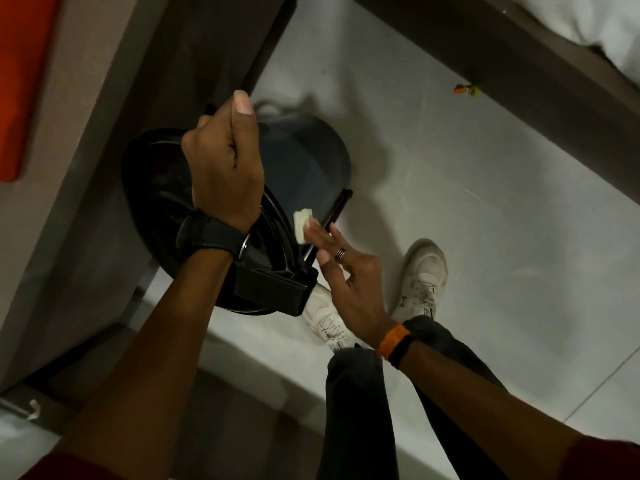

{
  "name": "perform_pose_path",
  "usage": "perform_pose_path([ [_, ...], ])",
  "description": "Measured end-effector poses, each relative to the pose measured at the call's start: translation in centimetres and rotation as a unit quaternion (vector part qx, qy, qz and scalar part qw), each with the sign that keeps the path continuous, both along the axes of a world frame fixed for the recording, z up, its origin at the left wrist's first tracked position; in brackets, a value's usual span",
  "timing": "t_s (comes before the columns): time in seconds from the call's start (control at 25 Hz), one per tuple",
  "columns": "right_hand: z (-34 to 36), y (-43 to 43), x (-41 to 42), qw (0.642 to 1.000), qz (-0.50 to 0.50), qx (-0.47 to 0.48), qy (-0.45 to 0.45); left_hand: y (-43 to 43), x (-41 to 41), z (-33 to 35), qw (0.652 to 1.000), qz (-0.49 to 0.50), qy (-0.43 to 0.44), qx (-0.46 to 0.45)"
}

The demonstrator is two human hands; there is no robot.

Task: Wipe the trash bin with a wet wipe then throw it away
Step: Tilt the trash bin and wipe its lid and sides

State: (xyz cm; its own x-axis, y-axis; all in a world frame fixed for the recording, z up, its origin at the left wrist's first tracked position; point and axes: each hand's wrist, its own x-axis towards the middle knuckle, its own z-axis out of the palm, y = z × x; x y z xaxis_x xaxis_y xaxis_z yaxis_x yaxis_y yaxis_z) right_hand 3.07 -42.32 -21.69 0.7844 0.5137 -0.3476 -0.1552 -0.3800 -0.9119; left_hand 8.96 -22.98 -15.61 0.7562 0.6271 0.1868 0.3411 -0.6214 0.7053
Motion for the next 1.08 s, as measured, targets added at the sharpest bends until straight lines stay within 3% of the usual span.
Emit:
perform_pose_path([
  [0.08, -2.4, 1.3, 2.4, 0.997, -0.012, -0.071, 0.005, -0.5, -0.5, 0.0, 0.999, -0.031, 0.01, 0.019],
  [0.24, -10.0, 3.3, 11.1, 0.957, -0.057, -0.256, 0.123, -2.5, -2.0, 0.3, 0.995, -0.096, 0.003, 0.037],
  [0.4, -10.4, 1.5, 13.0, 0.939, -0.017, -0.34, 0.044, -4.7, -2.6, -0.1, 0.976, -0.205, -0.018, 0.064],
  [0.48, -7.4, 1.3, 12.7, 0.956, -0.028, -0.293, -0.001, -6.2, -2.8, -0.6, 0.96, -0.265, -0.027, 0.09],
  [0.56, -4.3, 2.1, 13.7, 0.981, -0.077, -0.178, 0.001, -7.8, -2.9, -1.4, 0.953, -0.261, -0.007, 0.153],
  [0.68, -0.7, 5.4, 16.5, 0.992, -0.085, -0.057, 0.074, -9.0, -4.1, -2.5, 0.977, -0.06, 0.113, 0.173],
  [0.8, 0.8, 9.0, 18.6, 0.987, -0.047, -0.128, 0.086, -10.1, -6.4, -3.0, 0.958, 0.111, 0.25, 0.087],
  [0.92, 1.2, 11.8, 18.9, 0.975, 0.028, -0.152, 0.159, -12.4, -7.9, -3.8, 0.952, 0.065, 0.286, 0.089],
  [1.08, 1.1, 14.2, 18.8, 0.953, 0.105, -0.156, 0.237, -12.9, -9.4, -6.0, 0.947, -0.145, 0.239, 0.158],
])
